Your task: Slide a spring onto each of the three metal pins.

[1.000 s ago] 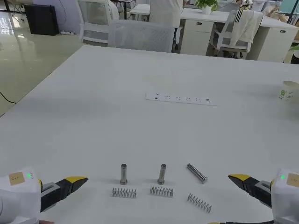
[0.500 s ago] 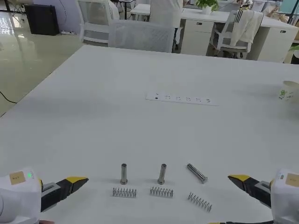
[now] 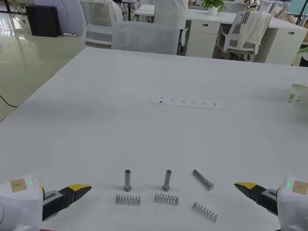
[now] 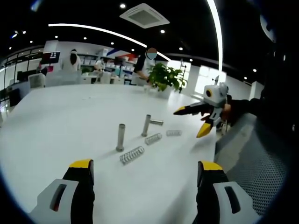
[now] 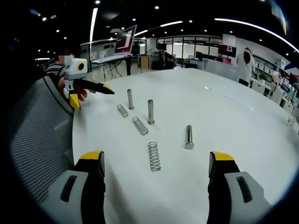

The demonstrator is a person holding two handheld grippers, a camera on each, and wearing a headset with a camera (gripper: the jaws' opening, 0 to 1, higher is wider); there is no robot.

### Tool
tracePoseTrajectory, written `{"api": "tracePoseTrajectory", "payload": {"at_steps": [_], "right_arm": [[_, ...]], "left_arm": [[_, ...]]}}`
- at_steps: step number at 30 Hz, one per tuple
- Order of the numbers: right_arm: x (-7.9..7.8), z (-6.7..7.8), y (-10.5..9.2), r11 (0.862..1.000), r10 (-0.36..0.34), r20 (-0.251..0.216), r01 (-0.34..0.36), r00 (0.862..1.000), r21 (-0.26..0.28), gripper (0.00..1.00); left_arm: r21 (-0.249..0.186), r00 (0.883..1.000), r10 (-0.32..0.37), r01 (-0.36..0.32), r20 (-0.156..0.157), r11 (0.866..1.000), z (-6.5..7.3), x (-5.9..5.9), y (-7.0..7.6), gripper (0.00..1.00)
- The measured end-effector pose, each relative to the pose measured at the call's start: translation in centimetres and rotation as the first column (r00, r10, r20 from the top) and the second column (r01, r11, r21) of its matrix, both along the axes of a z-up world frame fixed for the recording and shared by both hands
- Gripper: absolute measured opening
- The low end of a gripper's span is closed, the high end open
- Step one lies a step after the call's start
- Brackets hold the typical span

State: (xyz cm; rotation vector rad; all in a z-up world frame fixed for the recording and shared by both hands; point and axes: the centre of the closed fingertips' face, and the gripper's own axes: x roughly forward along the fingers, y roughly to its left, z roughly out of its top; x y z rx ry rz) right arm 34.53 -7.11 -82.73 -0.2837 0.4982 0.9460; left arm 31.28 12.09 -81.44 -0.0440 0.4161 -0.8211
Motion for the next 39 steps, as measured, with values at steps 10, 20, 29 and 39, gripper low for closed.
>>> {"api": "tracePoseTrajectory", "payload": {"at_steps": [10, 20, 29, 39], "right_arm": [[-0.09, -0.05, 0.06, 1.000, 0.003, -0.001, -0.003, 1.000, -0.009, 0.92], [0.01, -0.03, -0.06, 1.000, -0.003, 0.000, 0.003, 1.000, -0.008, 0.92], [0.15, -0.02, -0.12, 1.000, -0.006, 0.000, 0.006, 1.000, -0.007, 0.92], [0.37, 0.14, -0.15, 1.000, -0.010, 0.001, 0.010, 1.000, 0.001, 0.92]], "left_arm": [[0.001, 1.000, -0.003, 0.003, -0.003, 1.000, -0.02, -0.09, 0.01, 0.88], [-0.005, 1.000, -0.003, 0.003, -0.002, 1.000, 0.05, -0.06, 0.03, 0.87], [-0.004, 1.000, -0.001, 0.001, 0.000, 1.000, 0.05, 0.02, 0.13, 0.87], [-0.003, 1.000, 0.005, -0.005, 0.000, 1.000, 0.01, 0.10, 0.23, 0.87]]}}
